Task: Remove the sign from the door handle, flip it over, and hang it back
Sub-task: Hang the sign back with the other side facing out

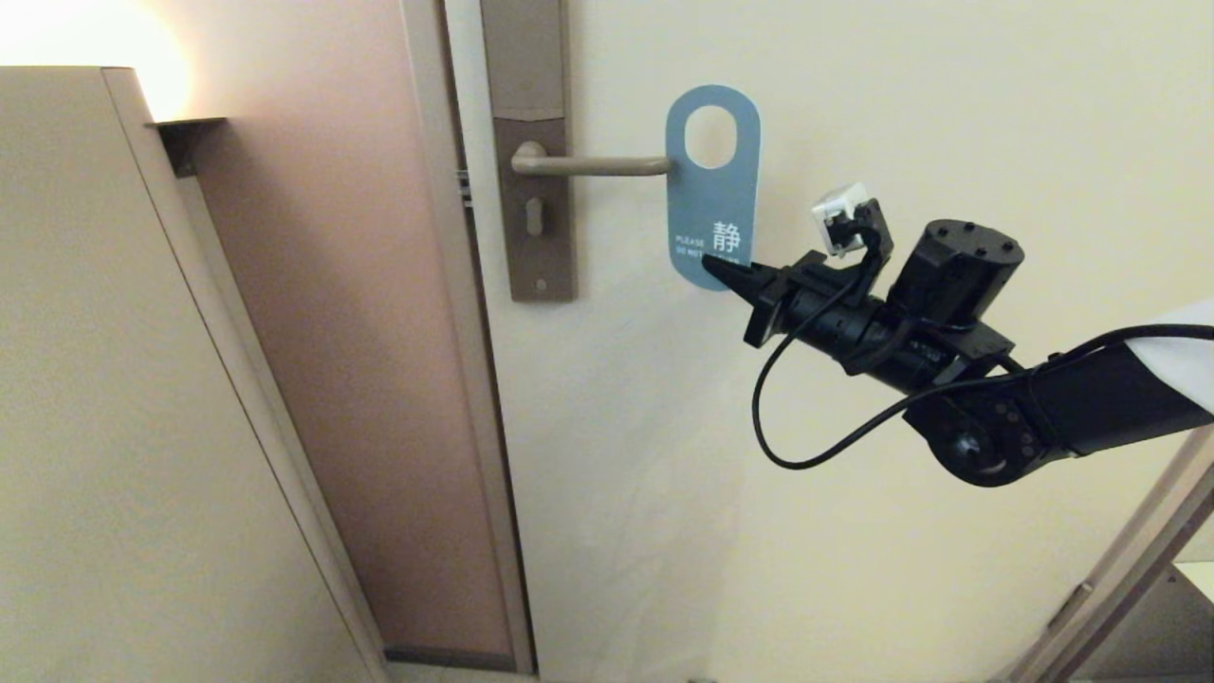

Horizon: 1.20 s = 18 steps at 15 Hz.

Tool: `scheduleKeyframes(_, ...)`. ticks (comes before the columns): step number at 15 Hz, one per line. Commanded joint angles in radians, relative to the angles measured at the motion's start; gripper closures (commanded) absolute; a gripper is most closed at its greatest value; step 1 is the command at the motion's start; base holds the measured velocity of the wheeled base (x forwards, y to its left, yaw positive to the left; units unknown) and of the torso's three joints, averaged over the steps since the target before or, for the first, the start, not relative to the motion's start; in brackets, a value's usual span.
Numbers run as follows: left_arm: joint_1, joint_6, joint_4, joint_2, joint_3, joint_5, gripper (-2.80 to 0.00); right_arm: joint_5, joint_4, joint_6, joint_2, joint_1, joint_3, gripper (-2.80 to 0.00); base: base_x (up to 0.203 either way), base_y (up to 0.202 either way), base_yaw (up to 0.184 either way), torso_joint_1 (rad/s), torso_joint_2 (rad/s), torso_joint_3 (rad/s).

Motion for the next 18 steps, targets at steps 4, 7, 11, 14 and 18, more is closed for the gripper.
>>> scheduleKeyframes(4, 0.0, 0.0, 0.0, 0.001, 0.0, 0.0, 0.0, 0.003, -0.007, -0.017, 0.044, 0.016, -0.04, 0.0, 0.0, 0.0, 0.0, 0.0, 0.0, 0.0)
scheduleKeyframes(7, 0.0, 0.0, 0.0, 0.001, 0.0, 0.0, 0.0, 0.004, -0.007, -0.027, 0.058, 0.018, -0.053, 0.0, 0.0, 0.0, 0.0, 0.0, 0.0, 0.0)
scheduleKeyframes(11, 0.0, 0.0, 0.0, 0.001, 0.0, 0.0, 0.0, 0.004, -0.009, -0.059, 0.076, 0.036, -0.055, 0.0, 0.0, 0.0, 0.0, 0.0, 0.0, 0.0)
scheduleKeyframes(14, 0.0, 0.0, 0.0, 0.001, 0.0, 0.0, 0.0, 0.005, -0.009, -0.078, 0.085, 0.068, -0.078, 0.0, 0.0, 0.0, 0.0, 0.0, 0.0, 0.0)
scheduleKeyframes(18, 0.0, 0.0, 0.0, 0.001, 0.0, 0.0, 0.0, 0.004, -0.008, -0.13, 0.094, 0.098, -0.083, 0.0, 0.0, 0.0, 0.0, 0.0, 0.0, 0.0)
